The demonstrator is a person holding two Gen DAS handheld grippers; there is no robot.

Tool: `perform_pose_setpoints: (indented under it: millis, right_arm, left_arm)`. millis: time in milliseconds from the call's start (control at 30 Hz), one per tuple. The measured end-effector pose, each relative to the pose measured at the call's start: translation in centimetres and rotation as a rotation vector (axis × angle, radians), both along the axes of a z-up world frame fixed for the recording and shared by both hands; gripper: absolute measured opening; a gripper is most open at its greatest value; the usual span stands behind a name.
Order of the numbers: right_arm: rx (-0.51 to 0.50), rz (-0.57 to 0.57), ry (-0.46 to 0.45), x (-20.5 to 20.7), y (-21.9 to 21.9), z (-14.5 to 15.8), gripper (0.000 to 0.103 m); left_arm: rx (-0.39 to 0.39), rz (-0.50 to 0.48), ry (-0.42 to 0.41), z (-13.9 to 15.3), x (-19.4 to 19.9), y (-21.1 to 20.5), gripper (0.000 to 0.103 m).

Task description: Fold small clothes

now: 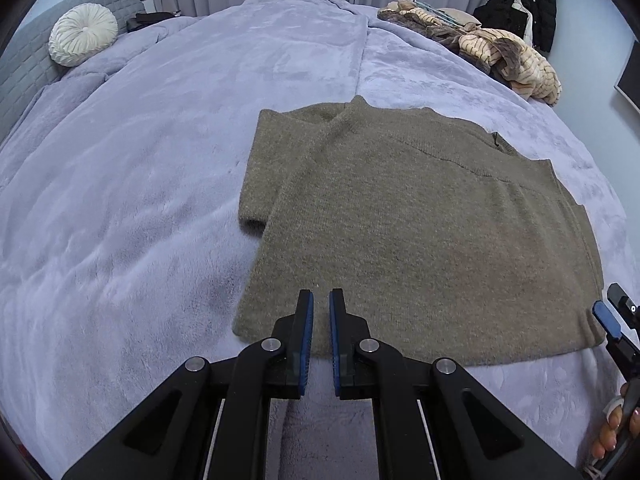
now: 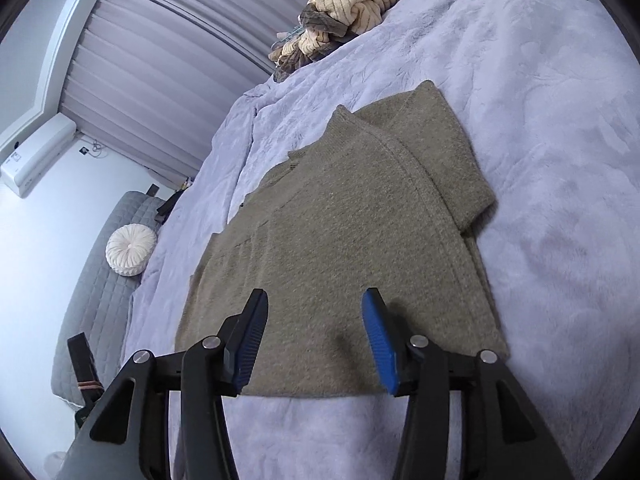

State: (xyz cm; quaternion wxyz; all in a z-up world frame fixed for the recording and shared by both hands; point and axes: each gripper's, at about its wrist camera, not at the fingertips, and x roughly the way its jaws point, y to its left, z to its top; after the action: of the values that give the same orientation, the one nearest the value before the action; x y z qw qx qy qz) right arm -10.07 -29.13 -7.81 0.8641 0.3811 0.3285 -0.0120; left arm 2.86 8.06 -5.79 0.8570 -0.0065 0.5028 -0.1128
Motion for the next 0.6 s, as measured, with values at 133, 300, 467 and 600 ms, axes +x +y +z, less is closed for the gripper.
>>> perform_pose_setpoints:
  millis: [133, 300, 467, 600]
  right_arm:
    - [0.028, 0.021, -0.018, -0.8, 1.2, 0.3, 0.058]
    - [0.036, 0.067, -0.025, -1.2, 3.0, 0.6, 0.06]
    - [0.026, 0.09, -0.04, -1.5, 4.5, 1.1, 0.068]
    - [0.039, 0.106, -0.041, -1.8, 5.1, 1.0, 0.068]
  left_arm:
    - [-0.008, -0.008, 0.022, -0.4, -1.1, -0.1, 0.009]
    - [0.007, -0.046, 0.024, -0.3, -2.6, -0.7, 0.01]
    - [-0.016, -0.03, -0.015, 0.4, -3.8, -0.7, 0.102]
    - [0.05, -0.056, -0.028, 0.6, -4.0, -1.6, 0.102]
